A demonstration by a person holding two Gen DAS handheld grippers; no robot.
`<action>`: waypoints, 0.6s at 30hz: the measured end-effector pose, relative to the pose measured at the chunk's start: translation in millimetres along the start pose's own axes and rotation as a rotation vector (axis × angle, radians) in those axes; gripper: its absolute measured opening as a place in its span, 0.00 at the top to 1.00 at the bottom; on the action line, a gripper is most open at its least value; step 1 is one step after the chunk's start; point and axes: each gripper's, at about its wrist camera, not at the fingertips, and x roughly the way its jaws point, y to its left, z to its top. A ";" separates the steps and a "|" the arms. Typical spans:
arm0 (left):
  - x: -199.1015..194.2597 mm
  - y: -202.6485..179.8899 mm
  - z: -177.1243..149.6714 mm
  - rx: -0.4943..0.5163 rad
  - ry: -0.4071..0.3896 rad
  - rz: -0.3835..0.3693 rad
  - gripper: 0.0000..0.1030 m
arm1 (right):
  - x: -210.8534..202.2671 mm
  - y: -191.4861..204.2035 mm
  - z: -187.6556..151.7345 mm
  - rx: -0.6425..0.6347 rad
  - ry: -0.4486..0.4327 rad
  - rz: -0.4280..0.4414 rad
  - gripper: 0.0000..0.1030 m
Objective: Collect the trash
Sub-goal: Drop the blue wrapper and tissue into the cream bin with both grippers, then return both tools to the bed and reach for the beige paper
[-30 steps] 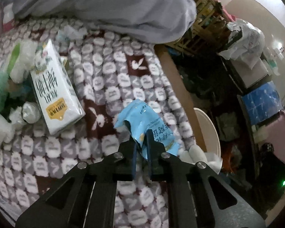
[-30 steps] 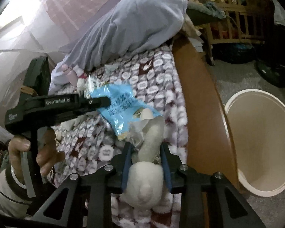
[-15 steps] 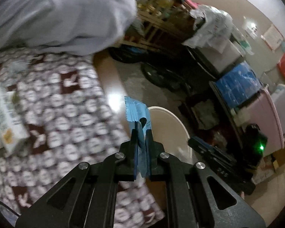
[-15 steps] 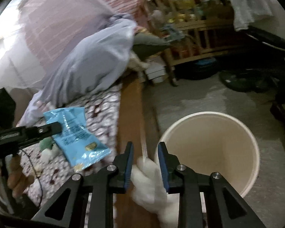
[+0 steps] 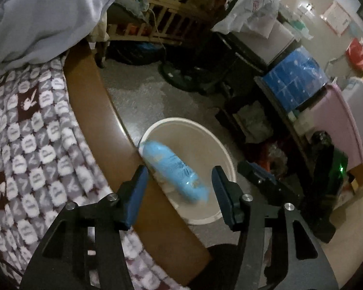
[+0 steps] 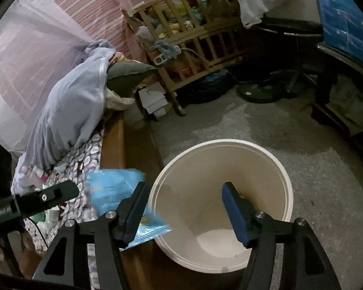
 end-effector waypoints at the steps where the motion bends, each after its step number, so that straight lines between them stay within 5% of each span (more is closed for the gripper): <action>1: 0.4 1.4 -1.3 0.001 0.004 0.014 0.48 | 2.5 0.4 -0.7 -0.001 0.009 0.000 0.41; 18: -44.4 39.3 -33.9 0.012 -0.088 0.297 0.48 | 22.0 74.7 -24.5 -0.186 0.081 0.026 0.39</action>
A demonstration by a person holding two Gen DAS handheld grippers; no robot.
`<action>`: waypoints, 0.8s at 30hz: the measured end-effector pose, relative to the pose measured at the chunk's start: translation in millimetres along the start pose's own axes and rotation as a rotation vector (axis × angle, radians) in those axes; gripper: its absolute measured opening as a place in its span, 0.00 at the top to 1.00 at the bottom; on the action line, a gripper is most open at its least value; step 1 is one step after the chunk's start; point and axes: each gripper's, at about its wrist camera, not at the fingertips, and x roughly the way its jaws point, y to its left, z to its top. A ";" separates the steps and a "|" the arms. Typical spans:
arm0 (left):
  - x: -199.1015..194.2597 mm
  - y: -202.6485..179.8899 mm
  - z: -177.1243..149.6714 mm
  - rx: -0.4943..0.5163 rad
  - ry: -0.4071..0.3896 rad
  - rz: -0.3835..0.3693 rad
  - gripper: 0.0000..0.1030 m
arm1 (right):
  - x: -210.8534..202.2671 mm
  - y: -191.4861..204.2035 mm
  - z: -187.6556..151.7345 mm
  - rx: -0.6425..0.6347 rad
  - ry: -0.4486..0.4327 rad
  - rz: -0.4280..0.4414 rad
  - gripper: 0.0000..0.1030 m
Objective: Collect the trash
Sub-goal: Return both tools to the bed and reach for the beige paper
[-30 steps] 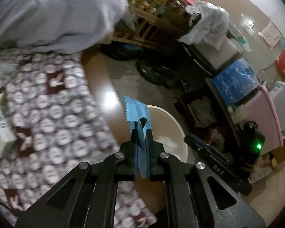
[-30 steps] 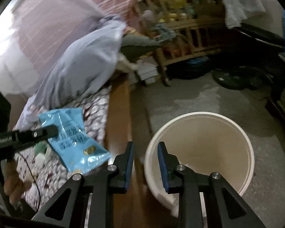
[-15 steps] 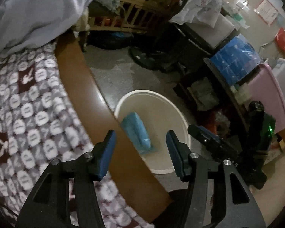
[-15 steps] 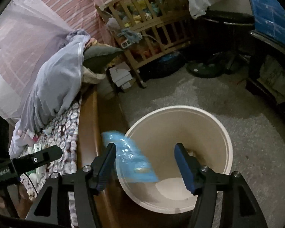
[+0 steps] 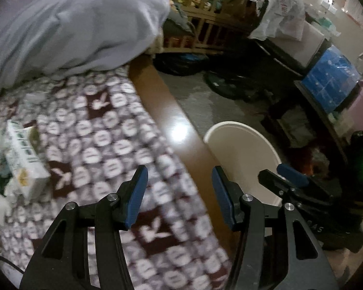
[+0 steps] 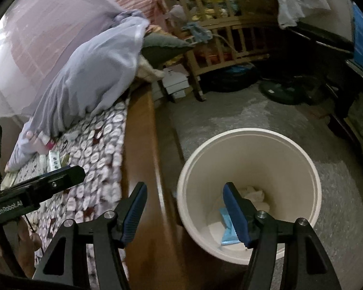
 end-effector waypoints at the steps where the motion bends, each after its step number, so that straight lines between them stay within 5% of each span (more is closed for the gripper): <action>1: -2.8 3.8 -2.0 0.001 -0.004 0.014 0.48 | 0.8 7.0 -0.4 -0.014 0.004 0.000 0.38; 12: -34.6 62.3 -32.6 -0.043 -0.010 0.155 0.48 | 13.9 71.6 -10.6 -0.117 0.057 0.054 0.34; 24: -84.8 172.7 -83.6 -0.170 0.005 0.335 0.48 | 49.1 174.7 -40.5 -0.305 0.161 0.180 0.34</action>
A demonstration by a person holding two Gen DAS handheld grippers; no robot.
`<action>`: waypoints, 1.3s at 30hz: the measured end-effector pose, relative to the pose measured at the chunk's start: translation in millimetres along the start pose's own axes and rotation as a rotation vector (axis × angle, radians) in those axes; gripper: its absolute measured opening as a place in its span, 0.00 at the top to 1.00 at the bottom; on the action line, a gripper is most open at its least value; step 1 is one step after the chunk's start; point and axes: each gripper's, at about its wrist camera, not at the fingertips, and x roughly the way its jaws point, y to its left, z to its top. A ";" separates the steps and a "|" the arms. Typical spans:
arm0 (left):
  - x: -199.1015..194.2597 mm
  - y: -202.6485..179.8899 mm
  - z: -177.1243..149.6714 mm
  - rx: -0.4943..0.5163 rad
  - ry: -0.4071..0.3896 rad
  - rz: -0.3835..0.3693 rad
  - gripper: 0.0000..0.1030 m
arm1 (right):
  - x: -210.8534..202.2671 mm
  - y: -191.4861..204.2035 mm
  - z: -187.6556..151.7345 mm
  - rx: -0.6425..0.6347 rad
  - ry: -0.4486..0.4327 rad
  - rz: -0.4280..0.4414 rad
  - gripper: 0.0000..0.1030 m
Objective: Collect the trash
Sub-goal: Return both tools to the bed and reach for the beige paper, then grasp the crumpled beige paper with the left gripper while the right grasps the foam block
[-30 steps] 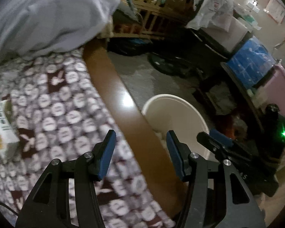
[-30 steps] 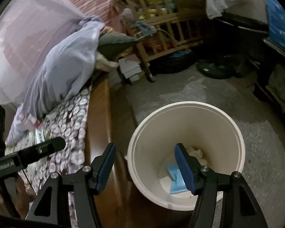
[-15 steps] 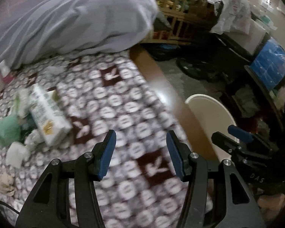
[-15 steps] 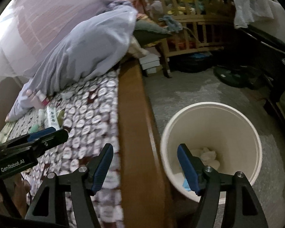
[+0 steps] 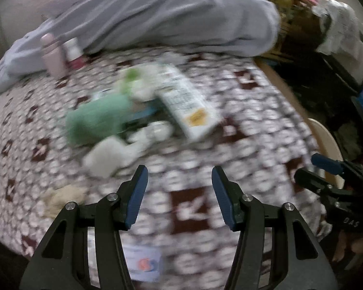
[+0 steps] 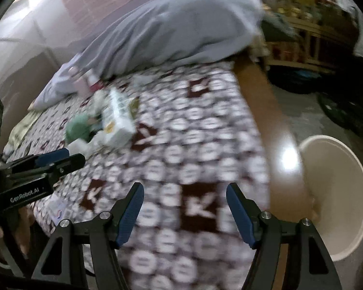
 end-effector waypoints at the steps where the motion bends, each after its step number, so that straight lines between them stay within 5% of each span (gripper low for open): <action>1: 0.2 10.3 -1.9 -0.009 0.004 0.015 0.48 | 5.7 9.2 1.9 -0.018 0.008 0.012 0.34; 13: 8.4 137.1 -36.0 -0.139 0.046 0.121 0.48 | 73.8 120.9 23.8 -0.213 0.085 0.142 0.33; 26: 22.7 170.2 -52.5 -0.158 0.088 0.022 0.45 | 142.9 202.2 53.4 -0.383 0.125 0.182 0.33; 39: 46.2 173.7 -54.4 -0.168 0.136 -0.079 0.43 | 176.0 222.6 55.9 -0.440 0.173 0.177 0.36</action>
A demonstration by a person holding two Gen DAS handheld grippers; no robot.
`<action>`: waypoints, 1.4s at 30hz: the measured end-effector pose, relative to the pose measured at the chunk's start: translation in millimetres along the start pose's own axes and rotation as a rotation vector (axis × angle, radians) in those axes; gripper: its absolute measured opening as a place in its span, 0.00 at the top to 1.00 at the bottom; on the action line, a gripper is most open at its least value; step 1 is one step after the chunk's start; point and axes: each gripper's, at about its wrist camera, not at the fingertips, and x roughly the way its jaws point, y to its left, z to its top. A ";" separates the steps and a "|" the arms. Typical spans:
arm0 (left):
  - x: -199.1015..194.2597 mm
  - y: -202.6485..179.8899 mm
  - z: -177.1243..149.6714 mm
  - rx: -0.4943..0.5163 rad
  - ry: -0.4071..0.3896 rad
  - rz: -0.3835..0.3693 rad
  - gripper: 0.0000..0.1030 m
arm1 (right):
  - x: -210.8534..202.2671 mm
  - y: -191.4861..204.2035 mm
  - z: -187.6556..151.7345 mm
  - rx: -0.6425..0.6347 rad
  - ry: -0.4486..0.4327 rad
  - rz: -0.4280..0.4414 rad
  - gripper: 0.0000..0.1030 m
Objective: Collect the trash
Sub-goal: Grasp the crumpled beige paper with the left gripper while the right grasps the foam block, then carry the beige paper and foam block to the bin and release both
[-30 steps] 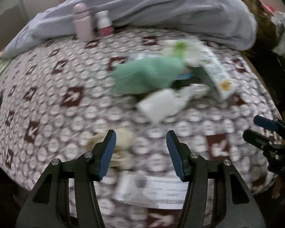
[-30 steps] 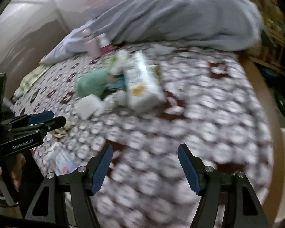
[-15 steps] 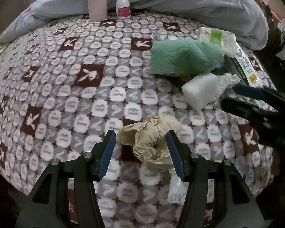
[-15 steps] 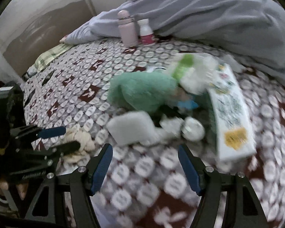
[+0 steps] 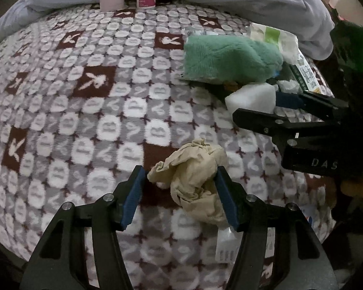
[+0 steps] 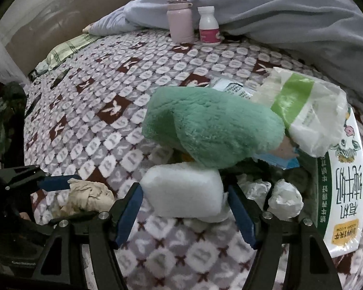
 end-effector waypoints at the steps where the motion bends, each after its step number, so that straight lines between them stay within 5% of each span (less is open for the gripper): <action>1: 1.7 -1.0 0.0 0.005 0.005 0.001 0.45 | -1.7 -0.4 -0.3 0.002 -0.008 0.003 0.43; 4: 1.2 -3.7 0.4 0.021 0.010 -0.037 0.75 | -15.8 -4.9 -2.7 0.025 -0.044 0.039 0.51; 7: -7.9 -6.3 4.3 0.026 -0.020 -0.035 0.80 | -43.1 -9.7 -9.1 0.044 -0.083 0.065 0.52; 20: -45.1 -70.7 29.6 0.079 -0.101 -0.131 0.82 | -141.5 -71.3 -73.4 0.200 -0.191 0.005 0.52; 28: -38.1 -132.1 35.8 0.138 -0.086 -0.160 0.82 | -167.5 -126.0 -113.6 0.416 -0.190 0.116 0.51; 42: -30.4 -166.2 37.5 0.167 -0.066 -0.167 0.82 | -192.8 -168.1 -153.2 0.475 -0.154 -0.086 0.32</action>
